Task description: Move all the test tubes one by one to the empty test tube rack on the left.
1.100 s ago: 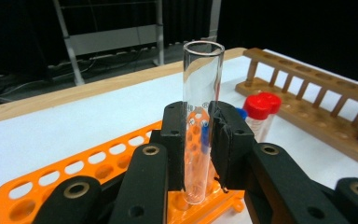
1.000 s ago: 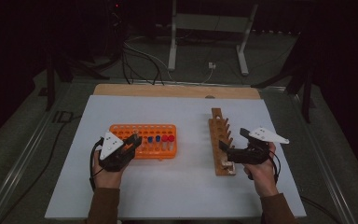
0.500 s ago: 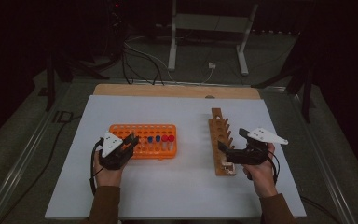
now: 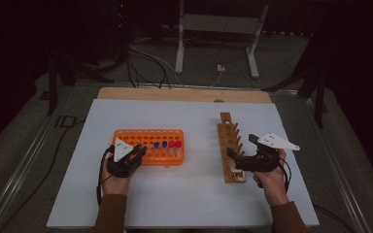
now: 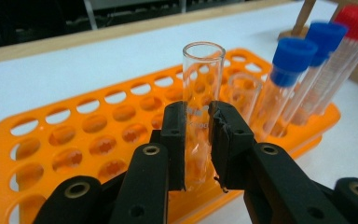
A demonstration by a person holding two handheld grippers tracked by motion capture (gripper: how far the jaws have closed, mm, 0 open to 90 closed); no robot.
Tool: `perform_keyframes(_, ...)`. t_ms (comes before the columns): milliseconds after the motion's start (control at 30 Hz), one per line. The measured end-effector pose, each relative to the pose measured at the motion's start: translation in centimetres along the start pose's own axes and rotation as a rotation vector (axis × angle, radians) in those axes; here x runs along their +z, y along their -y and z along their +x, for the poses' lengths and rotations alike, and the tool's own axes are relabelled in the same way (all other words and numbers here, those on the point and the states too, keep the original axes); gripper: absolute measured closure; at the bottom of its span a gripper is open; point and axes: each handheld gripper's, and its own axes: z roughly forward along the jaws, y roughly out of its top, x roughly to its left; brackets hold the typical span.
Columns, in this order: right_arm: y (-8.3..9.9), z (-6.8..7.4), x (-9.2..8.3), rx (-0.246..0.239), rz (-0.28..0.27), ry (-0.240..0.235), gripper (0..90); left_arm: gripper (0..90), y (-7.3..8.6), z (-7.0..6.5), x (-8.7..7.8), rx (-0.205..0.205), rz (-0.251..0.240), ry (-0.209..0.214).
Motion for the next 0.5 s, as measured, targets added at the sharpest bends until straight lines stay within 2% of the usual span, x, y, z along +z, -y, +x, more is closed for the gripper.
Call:
perform_keyframes(133, 0.06, -0.10, 0.00, 0.002, 0.000, -0.002, 0.2, 77.2, 0.18, 0.01, 0.32, 0.000, 0.037, 0.004)
perform_keyframes(500, 0.30, 0.11, 0.30, -0.002, 0.012, -0.007, 0.2, 77.5, 0.28, -0.09, 0.64, 0.000, 0.093, 0.009)
